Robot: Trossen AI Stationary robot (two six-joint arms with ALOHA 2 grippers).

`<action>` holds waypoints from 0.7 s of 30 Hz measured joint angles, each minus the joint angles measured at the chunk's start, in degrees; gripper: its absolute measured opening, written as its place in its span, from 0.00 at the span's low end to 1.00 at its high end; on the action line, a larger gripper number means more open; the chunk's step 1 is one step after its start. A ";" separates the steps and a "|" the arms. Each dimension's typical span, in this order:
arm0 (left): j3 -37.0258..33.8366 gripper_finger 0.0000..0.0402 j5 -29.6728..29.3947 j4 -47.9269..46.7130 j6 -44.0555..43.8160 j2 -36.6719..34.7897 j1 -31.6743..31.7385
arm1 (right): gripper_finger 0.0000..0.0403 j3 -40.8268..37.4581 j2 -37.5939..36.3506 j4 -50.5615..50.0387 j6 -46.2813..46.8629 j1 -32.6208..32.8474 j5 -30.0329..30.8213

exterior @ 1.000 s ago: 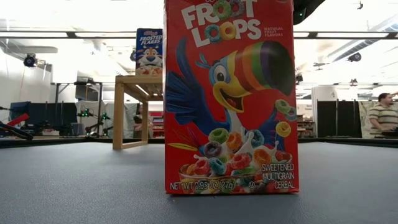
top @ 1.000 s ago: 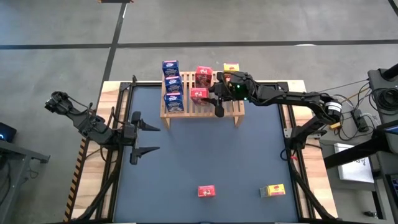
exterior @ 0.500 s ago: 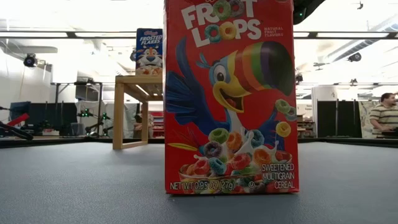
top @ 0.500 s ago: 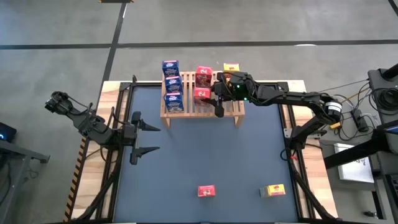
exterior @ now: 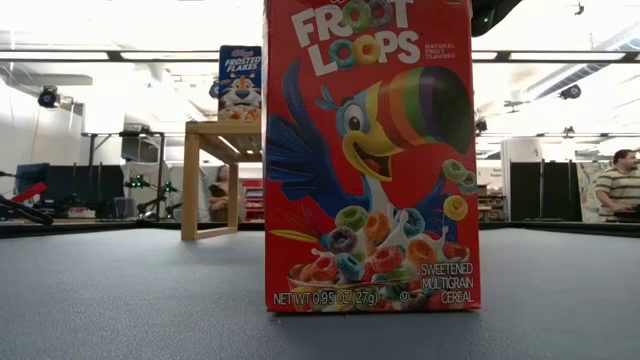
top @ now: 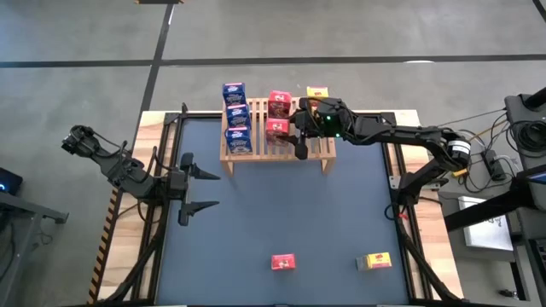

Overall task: Stack cereal on shelf
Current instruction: Put the left red cereal box on the shelf aligned with the other red cereal box

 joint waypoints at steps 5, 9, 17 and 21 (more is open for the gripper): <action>0.00 0.73 0.00 0.00 0.00 0.00 0.01 | 0.58 0.00 -0.78 -0.02 1.05 0.09 -0.02; 0.00 0.73 0.00 0.00 0.00 0.00 0.00 | 0.58 0.00 -1.24 0.08 1.27 0.15 -0.02; 0.00 0.73 0.00 0.02 -0.20 0.00 0.01 | 0.58 0.00 -1.64 0.04 2.17 0.22 -0.02; 0.00 0.73 0.00 0.02 -0.21 0.00 0.01 | 0.58 0.00 -1.85 -0.01 2.82 0.32 -0.02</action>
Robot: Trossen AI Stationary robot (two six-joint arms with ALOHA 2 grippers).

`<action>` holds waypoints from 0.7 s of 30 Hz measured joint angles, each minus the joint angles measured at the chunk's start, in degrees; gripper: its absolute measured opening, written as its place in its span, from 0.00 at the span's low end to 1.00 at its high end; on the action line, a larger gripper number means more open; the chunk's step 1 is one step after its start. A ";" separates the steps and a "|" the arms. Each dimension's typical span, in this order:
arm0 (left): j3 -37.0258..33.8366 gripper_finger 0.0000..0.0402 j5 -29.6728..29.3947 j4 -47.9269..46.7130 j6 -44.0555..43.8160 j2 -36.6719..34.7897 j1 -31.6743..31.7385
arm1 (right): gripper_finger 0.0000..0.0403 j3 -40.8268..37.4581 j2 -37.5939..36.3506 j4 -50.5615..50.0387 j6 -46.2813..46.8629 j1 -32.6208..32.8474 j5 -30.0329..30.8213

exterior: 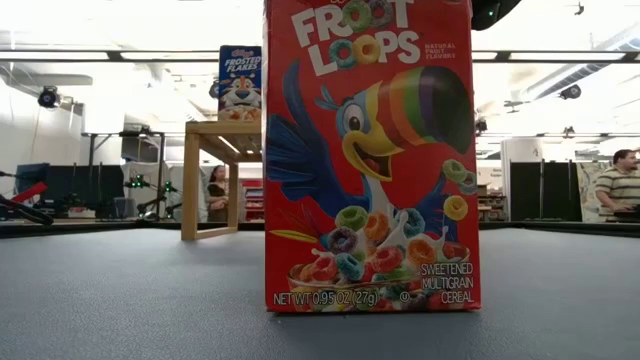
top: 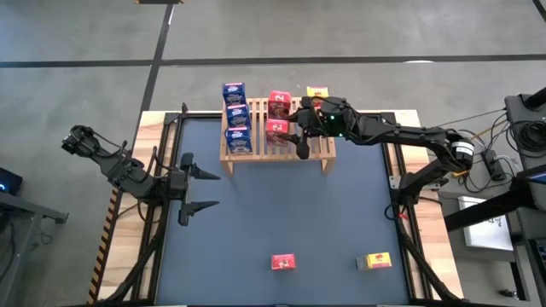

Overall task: Stack cereal on shelf
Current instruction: Put the left red cereal box on the shelf aligned with the other red cereal box

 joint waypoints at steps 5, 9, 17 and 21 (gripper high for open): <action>0.00 0.73 -0.56 0.02 -0.01 0.00 -0.02 | 0.58 3.21 -0.29 -4.90 -0.02 0.01 0.00; 0.00 0.73 -0.72 0.02 -0.01 0.00 -0.02 | 0.57 8.55 0.11 -10.86 -0.14 0.07 0.00; -0.08 0.73 -0.92 -1.17 2.77 -0.73 -0.02 | 0.55 16.38 3.28 -23.11 -0.74 0.14 -0.01; -0.48 0.70 -1.04 -0.61 3.16 -2.86 -0.02 | 0.56 17.25 4.59 -24.19 -1.46 0.14 0.02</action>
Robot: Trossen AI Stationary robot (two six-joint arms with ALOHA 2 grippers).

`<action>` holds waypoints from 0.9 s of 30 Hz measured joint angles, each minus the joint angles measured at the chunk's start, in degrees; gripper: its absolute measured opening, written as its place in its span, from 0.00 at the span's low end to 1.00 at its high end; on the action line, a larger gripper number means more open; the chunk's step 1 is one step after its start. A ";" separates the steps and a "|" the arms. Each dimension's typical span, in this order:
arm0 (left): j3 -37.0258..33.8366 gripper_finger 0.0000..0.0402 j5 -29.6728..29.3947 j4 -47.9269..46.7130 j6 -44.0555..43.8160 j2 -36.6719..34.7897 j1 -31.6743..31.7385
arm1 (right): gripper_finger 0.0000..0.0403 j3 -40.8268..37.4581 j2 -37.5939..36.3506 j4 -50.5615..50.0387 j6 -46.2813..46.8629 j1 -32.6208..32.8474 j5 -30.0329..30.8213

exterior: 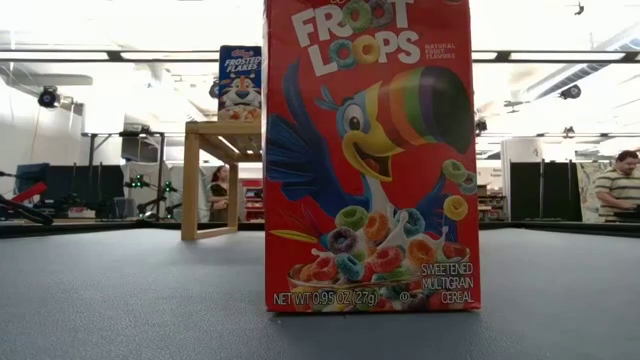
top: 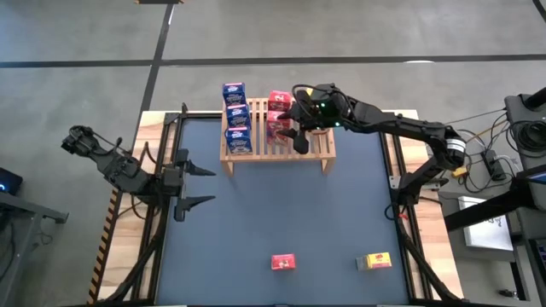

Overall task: Stack cereal on shelf
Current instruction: Put the left red cereal box on the shelf aligned with the other red cereal box, then adjust the red cereal boxes on the shelf

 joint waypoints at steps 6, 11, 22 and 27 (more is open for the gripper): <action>-4.94 0.66 0.04 2.09 -0.09 -3.08 0.00 | 0.56 1.04 0.74 -0.21 0.23 0.49 0.02; -13.32 0.65 0.10 10.56 1.80 -6.59 0.00 | 0.56 2.67 0.74 -0.91 0.63 1.19 0.02; -29.95 0.65 0.10 35.44 8.04 -11.58 0.00 | 0.57 8.49 0.74 -1.51 2.90 1.22 2.79; -34.94 0.65 0.08 47.21 13.58 -10.74 0.02 | 0.60 12.18 1.38 -6.23 0.14 1.22 2.97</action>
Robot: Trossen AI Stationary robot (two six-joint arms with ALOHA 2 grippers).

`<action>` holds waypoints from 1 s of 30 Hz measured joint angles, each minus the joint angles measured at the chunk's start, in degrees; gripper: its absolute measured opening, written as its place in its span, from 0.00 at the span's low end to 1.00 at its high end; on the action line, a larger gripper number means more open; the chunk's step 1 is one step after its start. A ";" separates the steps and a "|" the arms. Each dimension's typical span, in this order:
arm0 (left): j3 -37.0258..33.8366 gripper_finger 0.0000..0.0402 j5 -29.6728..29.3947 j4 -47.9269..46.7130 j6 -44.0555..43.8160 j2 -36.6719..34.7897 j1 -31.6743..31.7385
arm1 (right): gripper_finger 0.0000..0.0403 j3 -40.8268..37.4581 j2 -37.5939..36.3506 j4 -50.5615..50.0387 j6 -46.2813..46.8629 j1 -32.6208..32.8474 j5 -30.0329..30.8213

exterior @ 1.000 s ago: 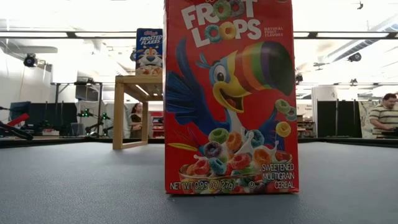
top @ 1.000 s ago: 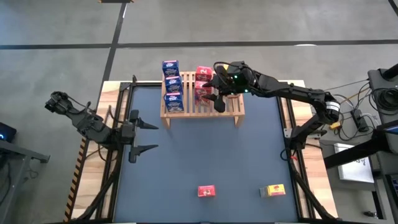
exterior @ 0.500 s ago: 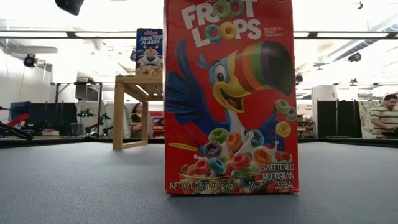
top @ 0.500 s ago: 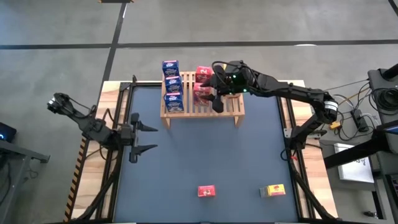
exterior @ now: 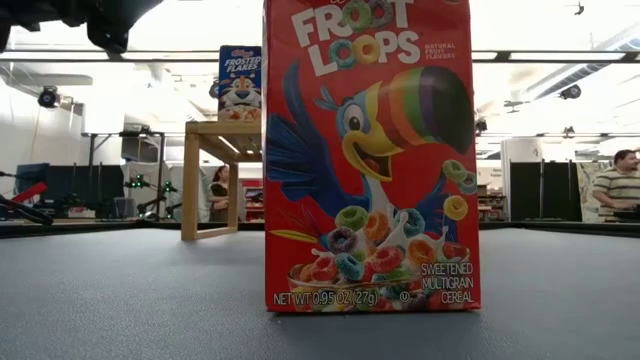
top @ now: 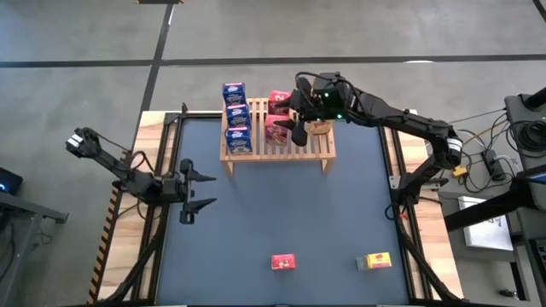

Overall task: Stack cereal on shelf
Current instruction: Adjust the red cereal boxes on the shelf

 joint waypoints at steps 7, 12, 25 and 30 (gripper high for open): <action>-0.44 0.65 -0.19 4.19 4.83 0.92 0.11 | 0.67 1.87 1.70 -4.58 -4.96 0.00 -0.02; 1.46 0.65 -1.13 4.69 7.42 0.95 0.11 | 0.68 1.82 2.37 -4.83 -8.89 -0.43 -0.04; 1.48 0.65 -1.05 4.41 11.78 0.96 0.15 | 0.66 9.13 6.20 -8.17 -6.91 -11.10 -5.00; 1.48 0.65 -1.04 4.41 12.74 0.87 0.20 | 0.66 13.26 11.40 -12.72 -9.29 -12.21 -5.74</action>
